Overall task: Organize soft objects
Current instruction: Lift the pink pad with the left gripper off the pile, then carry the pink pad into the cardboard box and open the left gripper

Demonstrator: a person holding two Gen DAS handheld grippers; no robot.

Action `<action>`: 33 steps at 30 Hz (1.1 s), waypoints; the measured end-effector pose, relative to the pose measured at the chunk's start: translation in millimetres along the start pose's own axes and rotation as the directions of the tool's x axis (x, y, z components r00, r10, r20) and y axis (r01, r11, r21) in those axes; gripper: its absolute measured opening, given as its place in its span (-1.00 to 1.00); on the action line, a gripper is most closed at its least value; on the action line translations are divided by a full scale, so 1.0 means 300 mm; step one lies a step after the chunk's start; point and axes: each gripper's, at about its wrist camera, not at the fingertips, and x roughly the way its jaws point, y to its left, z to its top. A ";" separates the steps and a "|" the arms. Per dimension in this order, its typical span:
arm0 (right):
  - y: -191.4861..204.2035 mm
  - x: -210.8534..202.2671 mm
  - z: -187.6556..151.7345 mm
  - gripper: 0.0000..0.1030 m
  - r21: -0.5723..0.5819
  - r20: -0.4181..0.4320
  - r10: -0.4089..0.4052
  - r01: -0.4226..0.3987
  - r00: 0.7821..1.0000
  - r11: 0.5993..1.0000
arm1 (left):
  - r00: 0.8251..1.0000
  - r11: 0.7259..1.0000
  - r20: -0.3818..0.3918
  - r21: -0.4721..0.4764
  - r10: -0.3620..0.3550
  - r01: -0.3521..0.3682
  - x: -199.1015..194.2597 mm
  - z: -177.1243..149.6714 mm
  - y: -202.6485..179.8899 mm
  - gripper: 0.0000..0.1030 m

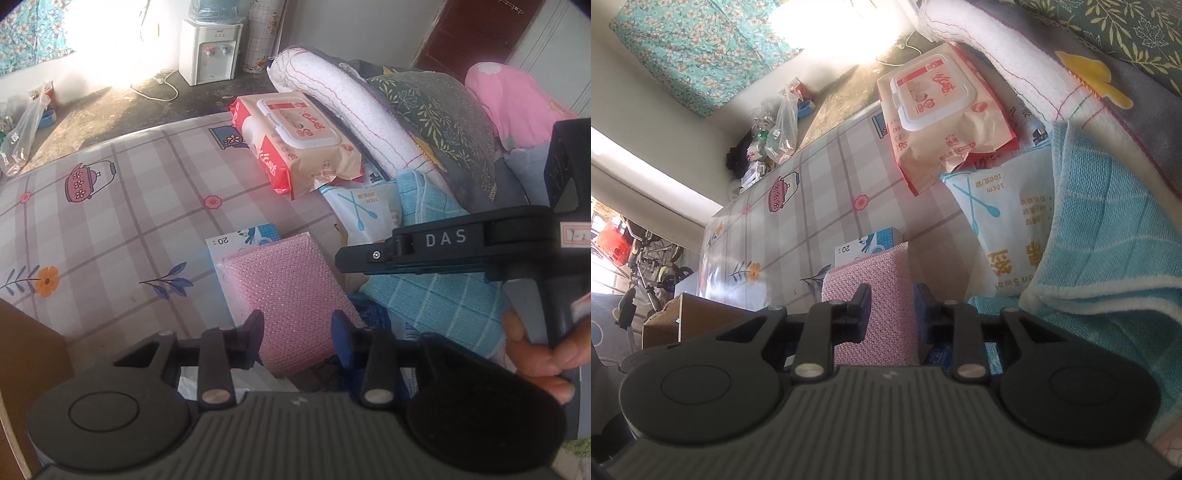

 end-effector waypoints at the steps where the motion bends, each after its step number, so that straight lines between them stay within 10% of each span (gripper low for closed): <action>1: -0.008 0.011 -0.002 -0.50 0.008 -0.008 -0.001 0.001 1.000 1.000 | 1.000 1.000 -0.012 -0.015 -0.001 0.000 0.012 0.002 0.013 -0.16; 20: -0.012 0.140 0.022 -0.34 0.023 -0.084 0.051 -0.049 0.995 0.999 | 0.996 0.990 -0.083 -0.143 -0.028 0.016 0.128 0.047 0.064 -0.11; 33: 0.153 -0.129 -0.022 -0.35 -0.024 0.032 0.138 -0.137 0.990 0.990 | 0.995 0.991 0.103 -0.133 -0.010 0.023 -0.256 -0.017 0.038 -0.11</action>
